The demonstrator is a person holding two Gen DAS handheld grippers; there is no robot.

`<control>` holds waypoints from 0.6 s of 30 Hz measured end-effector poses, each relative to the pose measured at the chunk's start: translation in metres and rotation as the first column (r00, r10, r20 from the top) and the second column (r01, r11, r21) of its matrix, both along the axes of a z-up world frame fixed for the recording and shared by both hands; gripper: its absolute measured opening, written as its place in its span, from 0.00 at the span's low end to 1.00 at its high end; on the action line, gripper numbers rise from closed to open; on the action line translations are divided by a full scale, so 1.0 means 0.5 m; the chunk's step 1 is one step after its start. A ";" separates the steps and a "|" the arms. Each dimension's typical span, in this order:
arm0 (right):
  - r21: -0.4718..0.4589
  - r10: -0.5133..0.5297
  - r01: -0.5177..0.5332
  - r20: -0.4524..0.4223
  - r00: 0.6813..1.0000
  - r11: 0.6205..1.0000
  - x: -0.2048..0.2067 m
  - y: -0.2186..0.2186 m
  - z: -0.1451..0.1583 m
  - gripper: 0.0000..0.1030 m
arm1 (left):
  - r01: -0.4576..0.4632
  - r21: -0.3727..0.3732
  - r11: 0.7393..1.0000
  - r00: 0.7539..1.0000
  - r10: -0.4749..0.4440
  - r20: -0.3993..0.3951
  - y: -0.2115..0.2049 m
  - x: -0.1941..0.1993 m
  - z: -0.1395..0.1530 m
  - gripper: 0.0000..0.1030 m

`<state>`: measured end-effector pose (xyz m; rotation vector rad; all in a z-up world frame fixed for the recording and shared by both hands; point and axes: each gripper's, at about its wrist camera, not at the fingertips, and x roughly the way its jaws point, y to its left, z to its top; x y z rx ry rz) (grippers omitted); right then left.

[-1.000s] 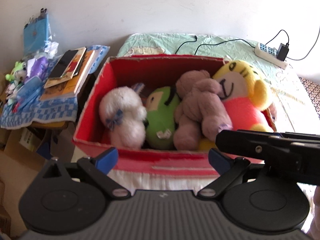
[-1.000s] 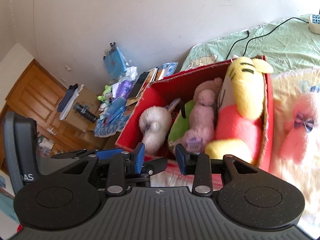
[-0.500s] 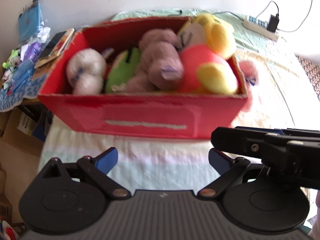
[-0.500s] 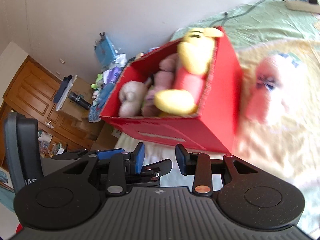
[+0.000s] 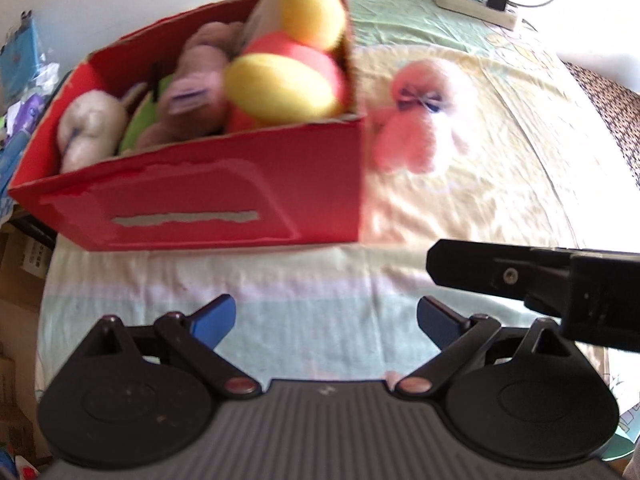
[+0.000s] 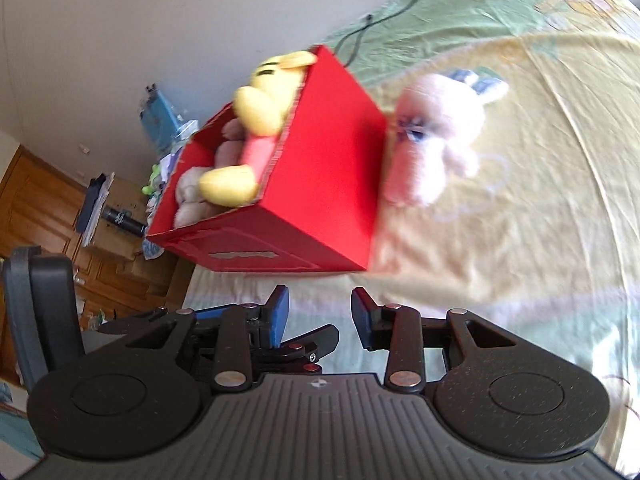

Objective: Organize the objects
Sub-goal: 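Withdraw the right gripper from the box toward the remaining plushes, then move the right gripper down onto the white bunny with blue bow on the bed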

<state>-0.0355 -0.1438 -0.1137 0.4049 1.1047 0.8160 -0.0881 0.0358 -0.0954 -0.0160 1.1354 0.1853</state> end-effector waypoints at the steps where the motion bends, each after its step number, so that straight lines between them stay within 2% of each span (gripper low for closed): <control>1: 0.001 -0.008 0.008 -0.009 1.000 1.000 0.001 -0.007 -0.005 0.37 | 0.007 0.001 1.000 1.000 -0.007 0.000 -0.007 0.000 -0.004 0.95; 10: -0.004 -0.075 0.075 -0.062 0.995 0.997 0.013 -0.038 -0.044 0.37 | 0.096 0.002 0.995 0.994 -0.095 -0.048 -0.056 0.019 -0.049 0.95; 18: -0.020 -0.130 0.129 -0.080 0.988 0.991 0.036 -0.047 -0.059 0.38 | 0.159 -0.034 0.987 0.984 -0.161 -0.074 -0.074 0.040 -0.071 0.94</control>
